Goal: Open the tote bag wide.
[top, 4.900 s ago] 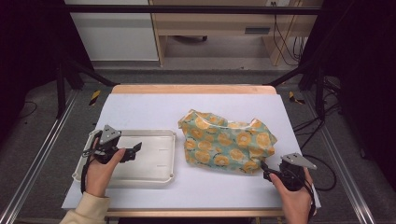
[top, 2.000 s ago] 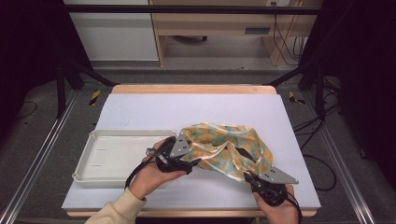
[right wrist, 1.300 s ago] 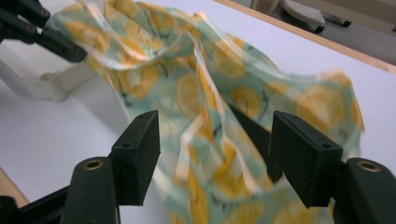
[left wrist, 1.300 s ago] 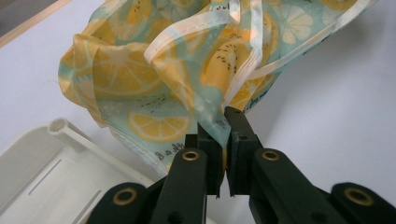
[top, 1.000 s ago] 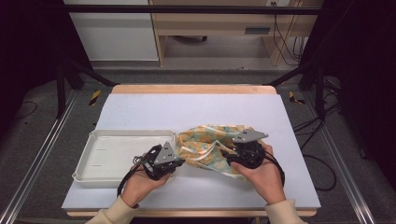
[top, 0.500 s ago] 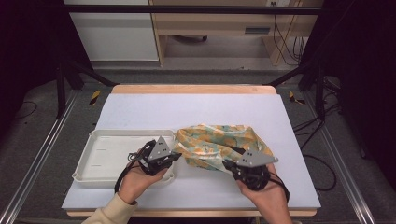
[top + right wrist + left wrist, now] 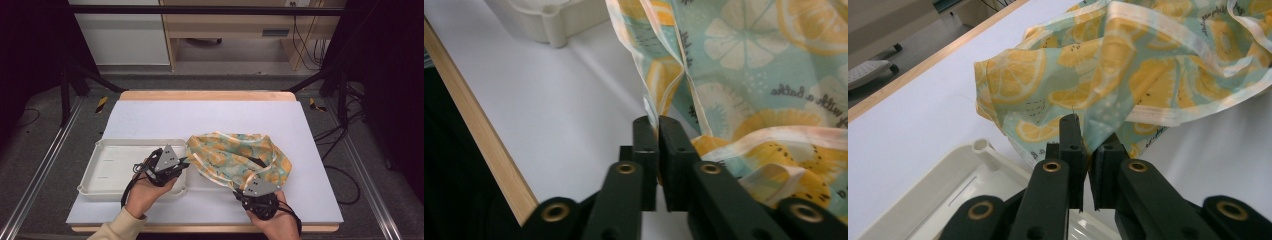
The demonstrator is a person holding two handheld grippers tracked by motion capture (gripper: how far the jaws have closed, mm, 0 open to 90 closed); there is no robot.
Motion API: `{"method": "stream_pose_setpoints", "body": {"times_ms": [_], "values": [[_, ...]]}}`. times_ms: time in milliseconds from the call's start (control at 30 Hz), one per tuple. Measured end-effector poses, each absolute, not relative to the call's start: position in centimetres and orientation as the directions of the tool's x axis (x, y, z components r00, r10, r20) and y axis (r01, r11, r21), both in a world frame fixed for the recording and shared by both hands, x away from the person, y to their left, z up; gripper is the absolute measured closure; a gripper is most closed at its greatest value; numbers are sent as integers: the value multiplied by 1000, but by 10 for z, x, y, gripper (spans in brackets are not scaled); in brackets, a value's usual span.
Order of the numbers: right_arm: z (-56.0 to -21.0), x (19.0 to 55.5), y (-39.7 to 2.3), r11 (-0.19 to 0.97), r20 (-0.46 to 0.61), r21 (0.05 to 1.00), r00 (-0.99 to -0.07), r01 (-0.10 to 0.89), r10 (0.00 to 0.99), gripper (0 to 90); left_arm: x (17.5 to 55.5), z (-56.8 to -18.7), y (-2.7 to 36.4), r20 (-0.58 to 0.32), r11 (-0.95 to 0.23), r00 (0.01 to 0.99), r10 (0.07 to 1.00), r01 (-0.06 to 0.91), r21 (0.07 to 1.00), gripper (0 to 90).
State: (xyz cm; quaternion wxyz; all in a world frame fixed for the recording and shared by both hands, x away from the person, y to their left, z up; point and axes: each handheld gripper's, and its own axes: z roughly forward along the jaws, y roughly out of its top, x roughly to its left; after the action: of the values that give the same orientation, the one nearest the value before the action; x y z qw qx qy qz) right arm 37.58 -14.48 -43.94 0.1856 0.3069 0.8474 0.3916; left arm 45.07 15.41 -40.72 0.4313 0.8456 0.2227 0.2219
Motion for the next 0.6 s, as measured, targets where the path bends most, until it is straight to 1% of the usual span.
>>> {"method": "stream_pose_setpoints", "body": {"times_ms": [133, 167, 233, 267, 367, 400, 500, 600], "values": [[-429, 369, -148, 496, -98, 790, -725, 360, 682, 593, 451, -408, 155, 182, -534, 807, 561, 185, 825, 868], [-429, 369, -148, 496, -98, 790, -725, 360, 682, 593, 450, -408, 154, 183, -537, 808, 560, 185, 823, 868], [-423, 366, -152, 485, -103, 800, -716, 354, 691, 547, 450, -410, 153, 184, -546, 814, 551, 185, 817, 868], [-416, 363, -157, 471, -105, 810, -705, 349, 702, 498, 449, -411, 152, 189, -554, 817, 544, 181, 812, 868], [-410, 362, -162, 458, -107, 820, -694, 343, 712, 475, 448, -412, 150, 192, -562, 821, 538, 179, 808, 868], [-404, 363, -167, 455, -117, 823, -681, 341, 723, 448, 447, -412, 149, 199, -570, 825, 530, 172, 804, 869], [-398, 366, -173, 447, -127, 828, -663, 339, 737, 431, 446, -412, 149, 201, -575, 827, 524, 170, 800, 870], [-389, 376, -188, 418, -132, 833, -603, 363, 787, 403, 444, -413, 148, 212, -593, 833, 511, 163, 789, 870]]}}
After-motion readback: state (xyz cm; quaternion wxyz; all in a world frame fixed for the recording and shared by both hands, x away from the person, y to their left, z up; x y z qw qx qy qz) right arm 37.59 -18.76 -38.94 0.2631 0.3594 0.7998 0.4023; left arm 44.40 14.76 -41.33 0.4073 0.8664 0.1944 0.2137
